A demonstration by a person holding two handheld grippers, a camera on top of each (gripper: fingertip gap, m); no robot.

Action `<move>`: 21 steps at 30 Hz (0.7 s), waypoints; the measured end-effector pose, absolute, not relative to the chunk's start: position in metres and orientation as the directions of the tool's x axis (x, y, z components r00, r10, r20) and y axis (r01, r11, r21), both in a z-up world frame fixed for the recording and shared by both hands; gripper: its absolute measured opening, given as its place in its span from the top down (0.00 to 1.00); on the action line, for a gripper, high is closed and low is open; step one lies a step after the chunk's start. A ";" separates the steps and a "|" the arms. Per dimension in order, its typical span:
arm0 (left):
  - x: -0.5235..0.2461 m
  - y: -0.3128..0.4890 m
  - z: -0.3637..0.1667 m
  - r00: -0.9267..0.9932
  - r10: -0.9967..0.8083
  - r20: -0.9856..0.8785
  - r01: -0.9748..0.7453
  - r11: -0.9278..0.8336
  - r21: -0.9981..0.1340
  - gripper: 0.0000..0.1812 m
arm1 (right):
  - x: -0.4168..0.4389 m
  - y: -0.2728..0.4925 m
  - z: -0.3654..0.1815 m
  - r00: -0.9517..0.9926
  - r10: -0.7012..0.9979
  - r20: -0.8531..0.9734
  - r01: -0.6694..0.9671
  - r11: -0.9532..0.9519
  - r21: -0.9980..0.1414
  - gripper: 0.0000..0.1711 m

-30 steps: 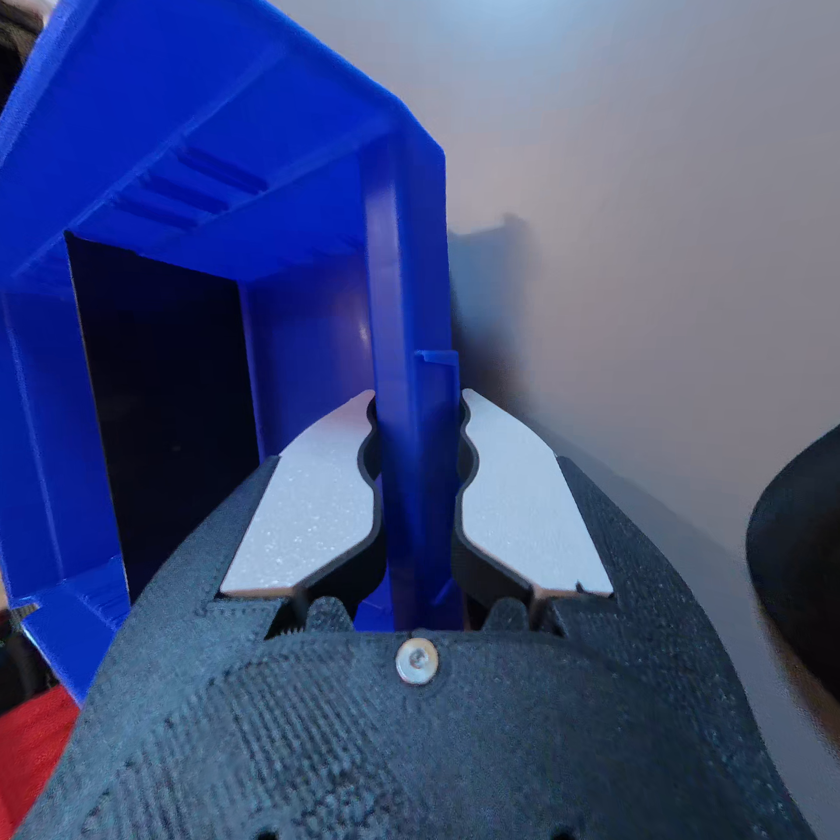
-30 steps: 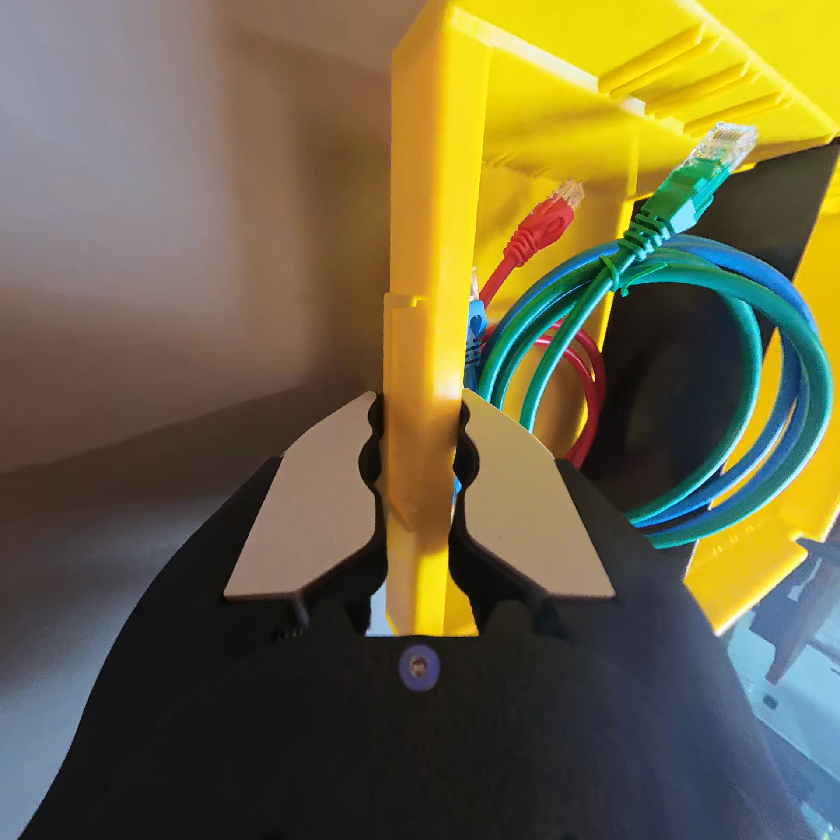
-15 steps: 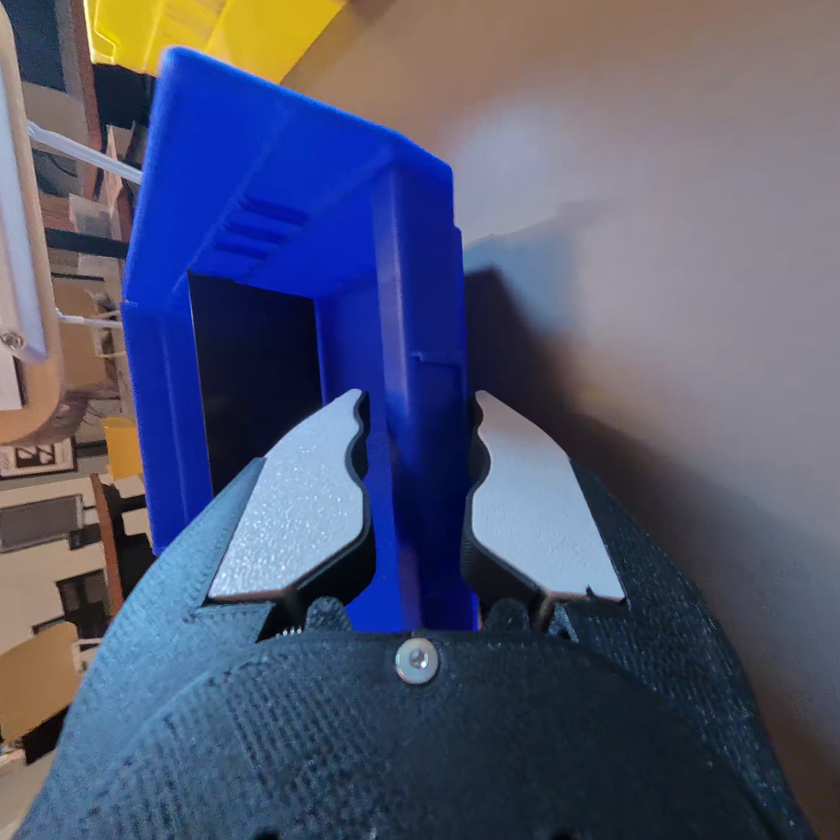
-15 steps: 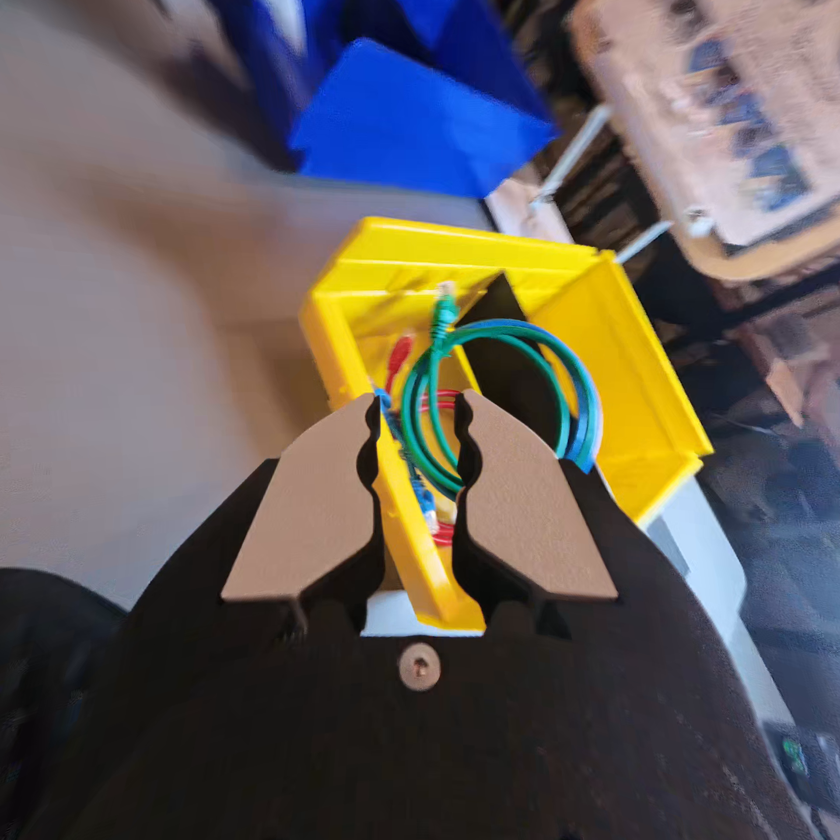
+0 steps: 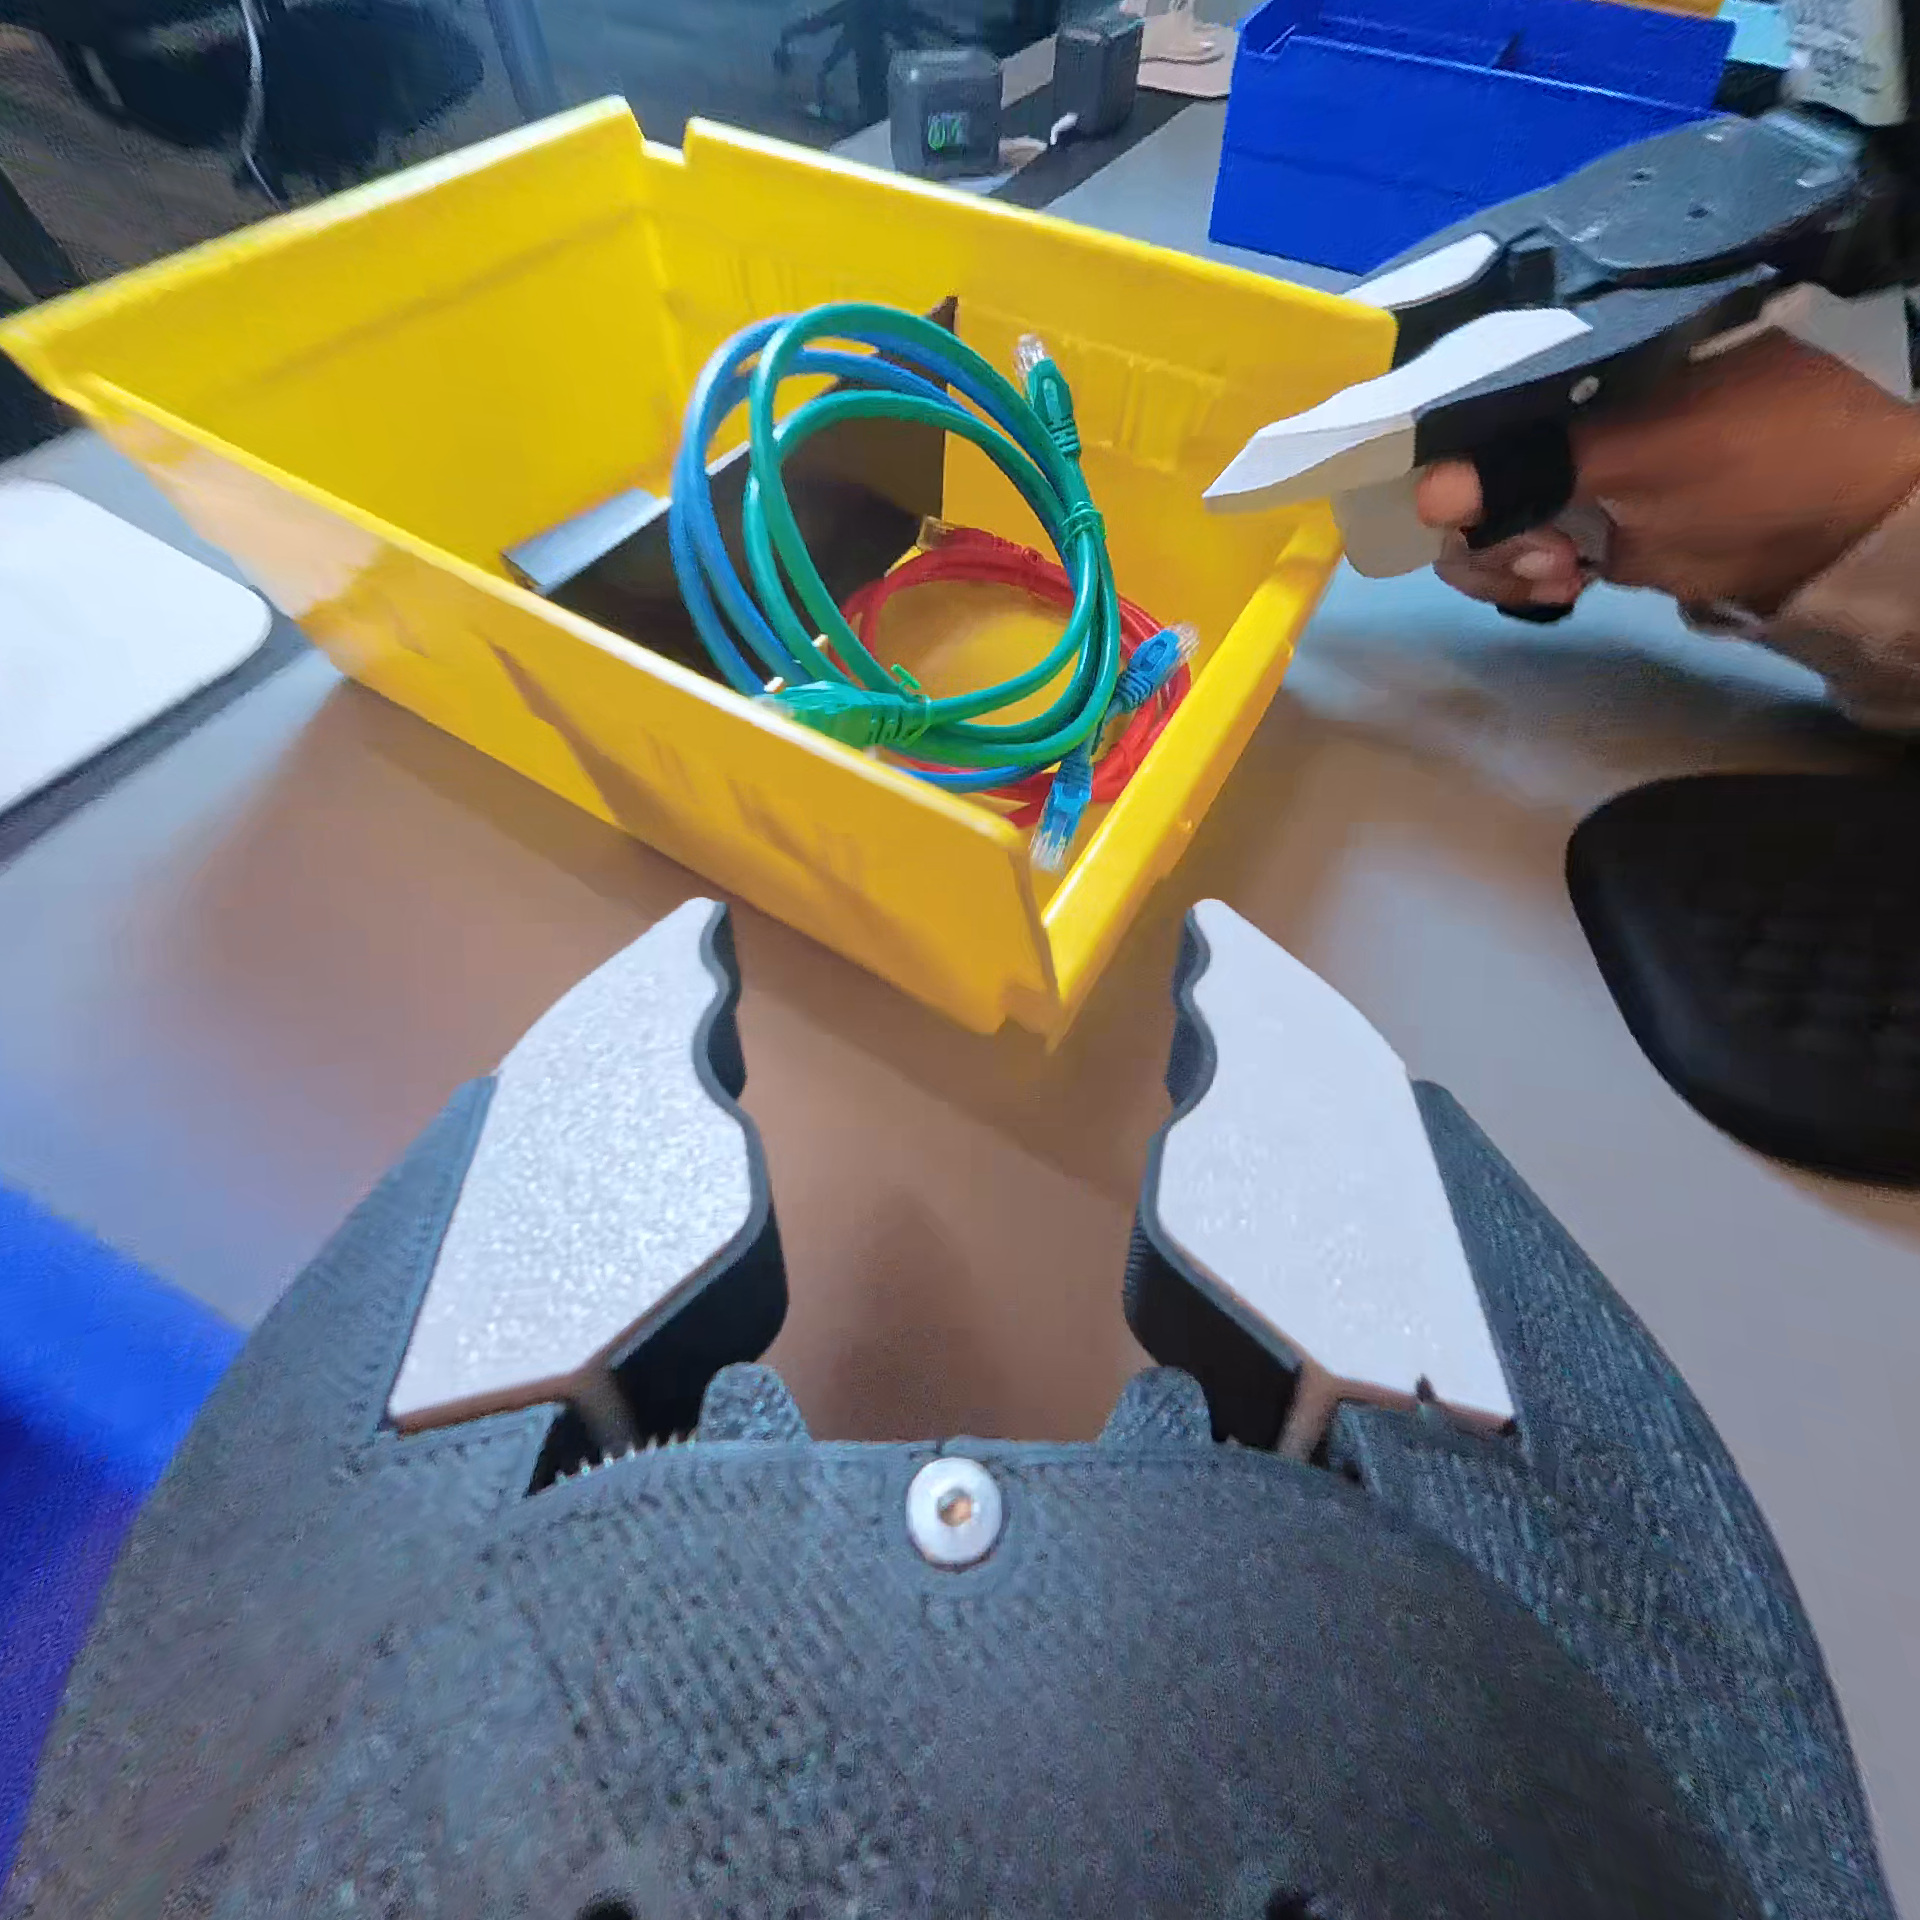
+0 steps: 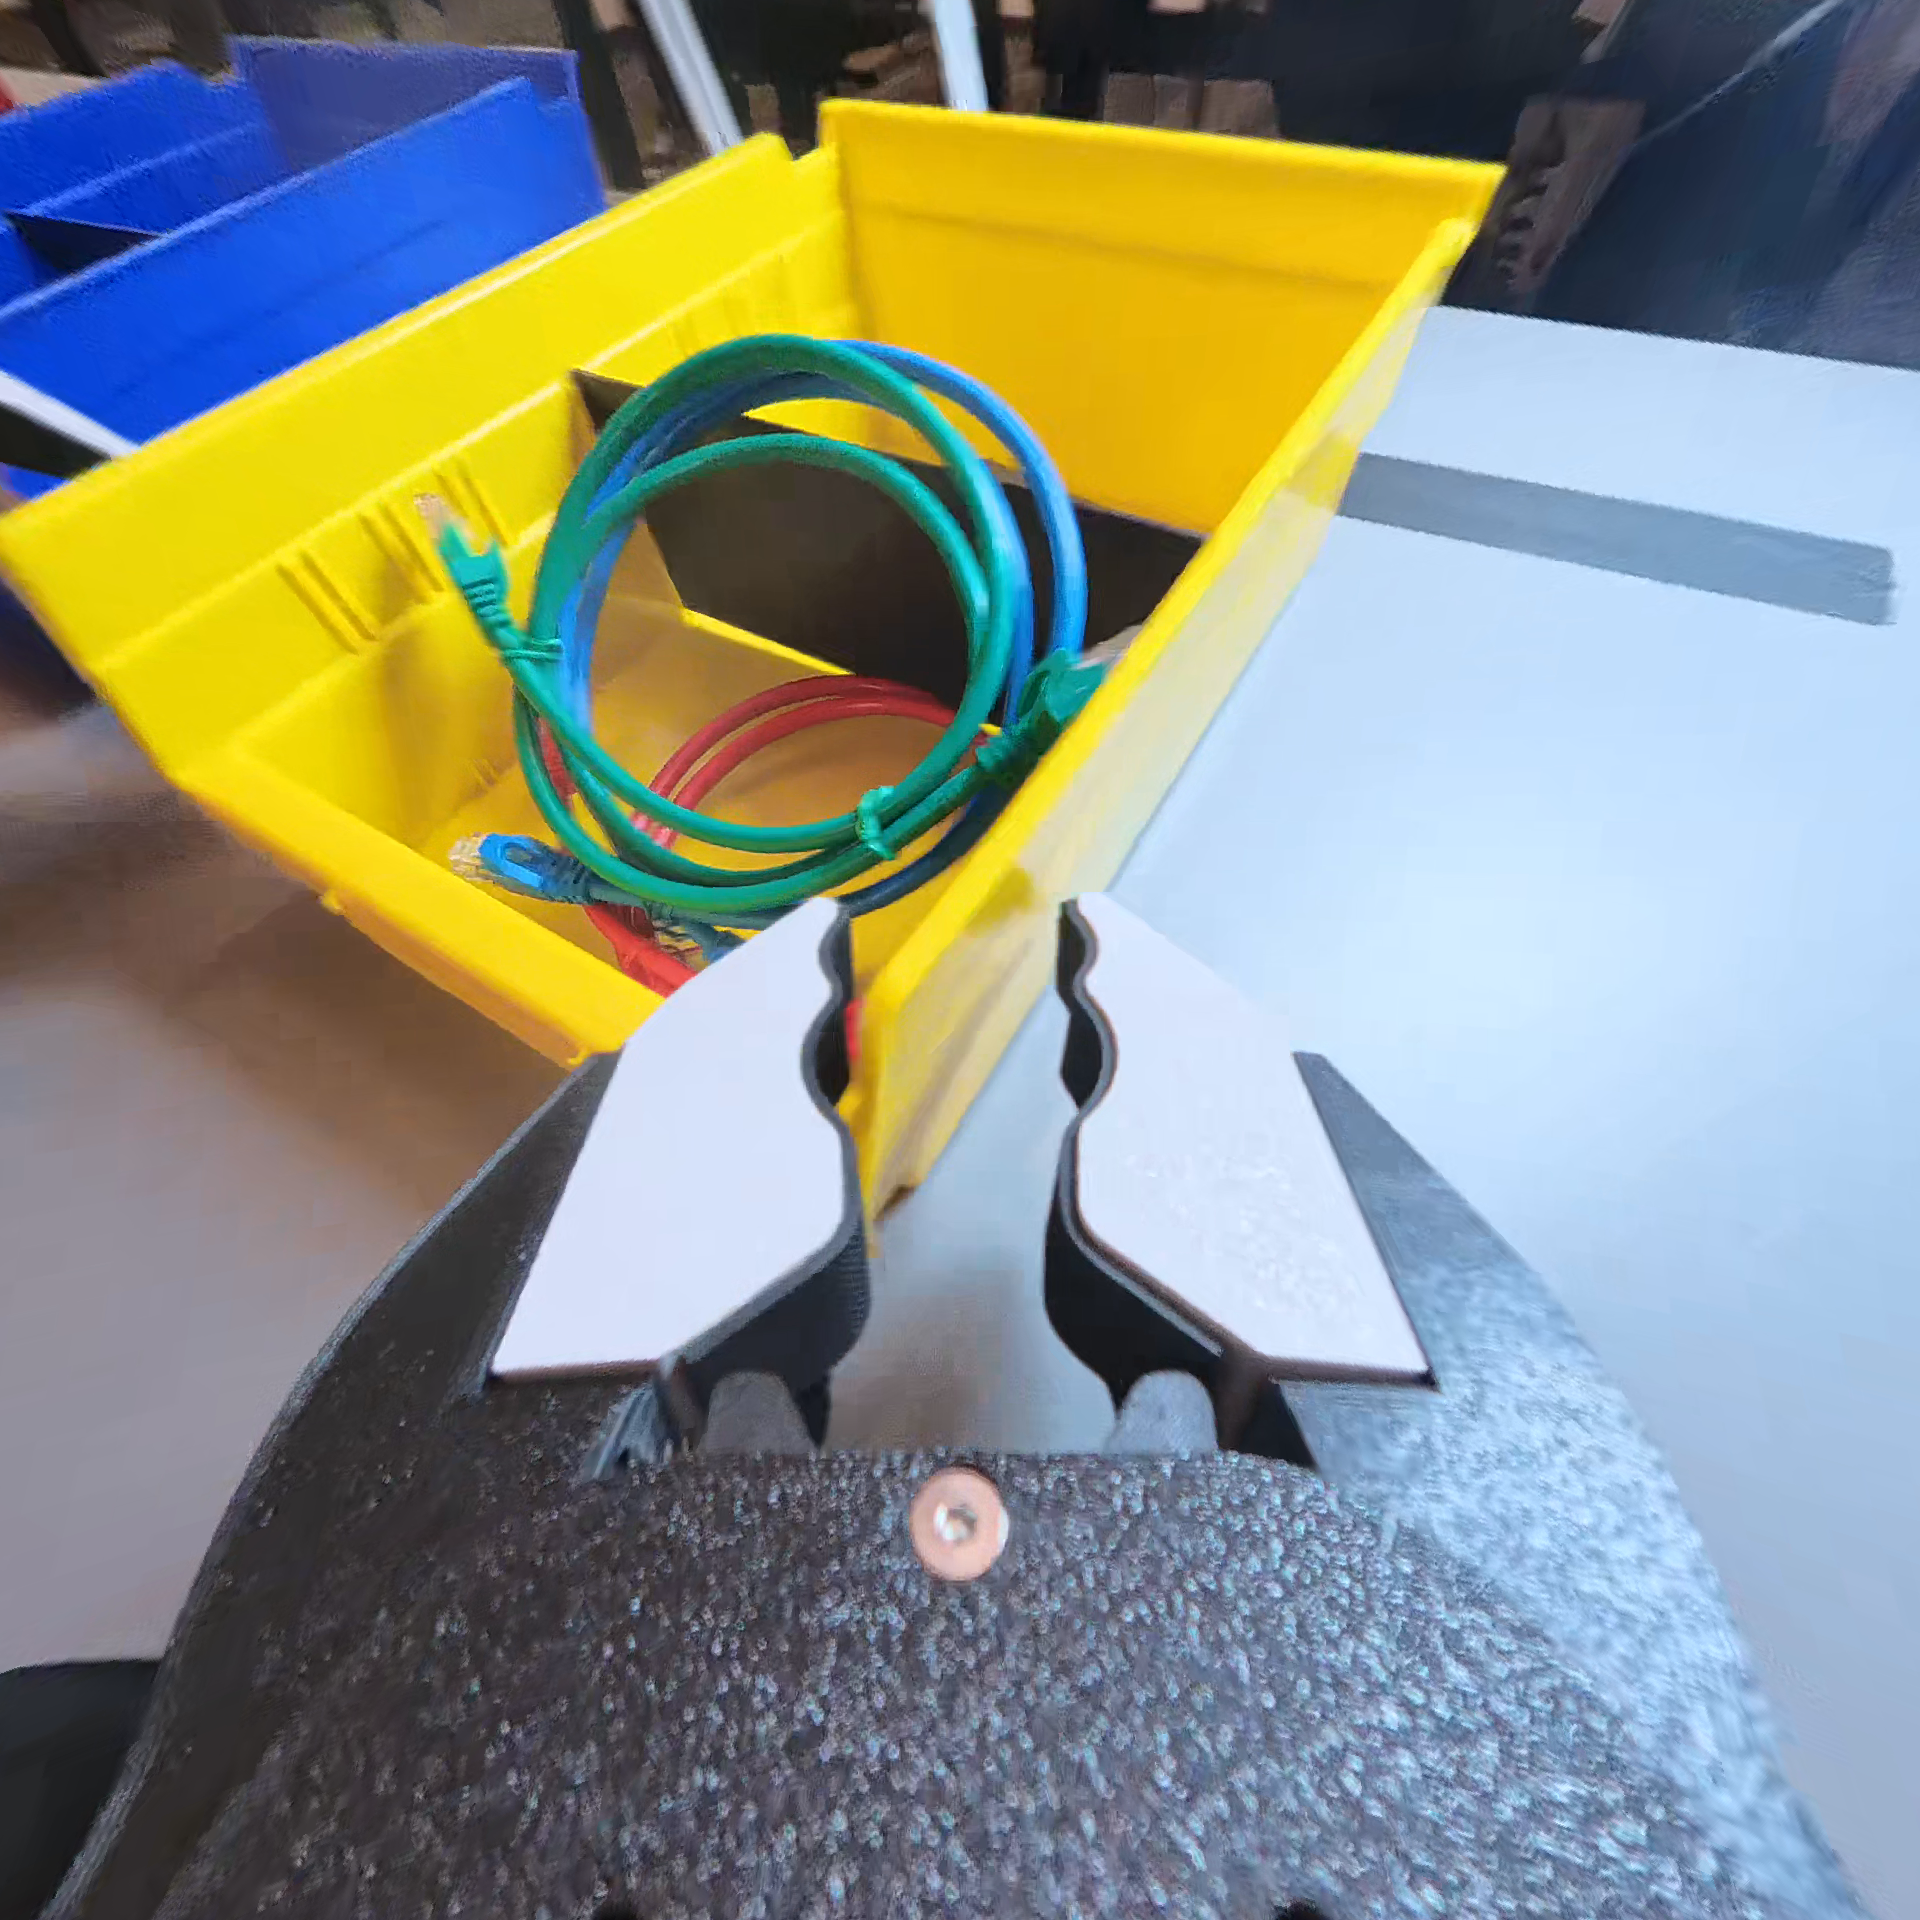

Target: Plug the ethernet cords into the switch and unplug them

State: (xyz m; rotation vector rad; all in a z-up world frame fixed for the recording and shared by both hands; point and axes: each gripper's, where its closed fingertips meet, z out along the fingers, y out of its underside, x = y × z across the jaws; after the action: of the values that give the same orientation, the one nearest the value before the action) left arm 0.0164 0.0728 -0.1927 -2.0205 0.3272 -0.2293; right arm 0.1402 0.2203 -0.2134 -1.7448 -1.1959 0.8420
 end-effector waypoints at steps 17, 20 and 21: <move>0.012 0.020 -0.143 0.931 -0.248 -0.269 -0.333 -0.264 -0.905 0.79 | 0.152 0.125 -0.139 0.332 0.882 0.336 0.364 0.209 -0.908 0.90; 0.003 -0.021 -0.107 0.932 -0.193 -0.308 -0.345 -0.201 -0.917 0.79 | 0.142 0.090 -0.103 0.304 0.881 0.362 0.302 0.271 -0.914 0.90; -0.003 -0.036 -0.096 0.933 -0.166 -0.318 -0.347 -0.189 -0.919 0.79 | 0.134 0.078 -0.092 0.286 0.884 0.370 0.280 0.292 -0.915 0.90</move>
State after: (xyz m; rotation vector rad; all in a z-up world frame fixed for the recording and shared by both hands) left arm -0.0031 -0.0357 -0.0964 -1.7688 0.3855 0.1694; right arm 0.1338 0.0776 -0.0920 -1.2502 -1.2567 0.5901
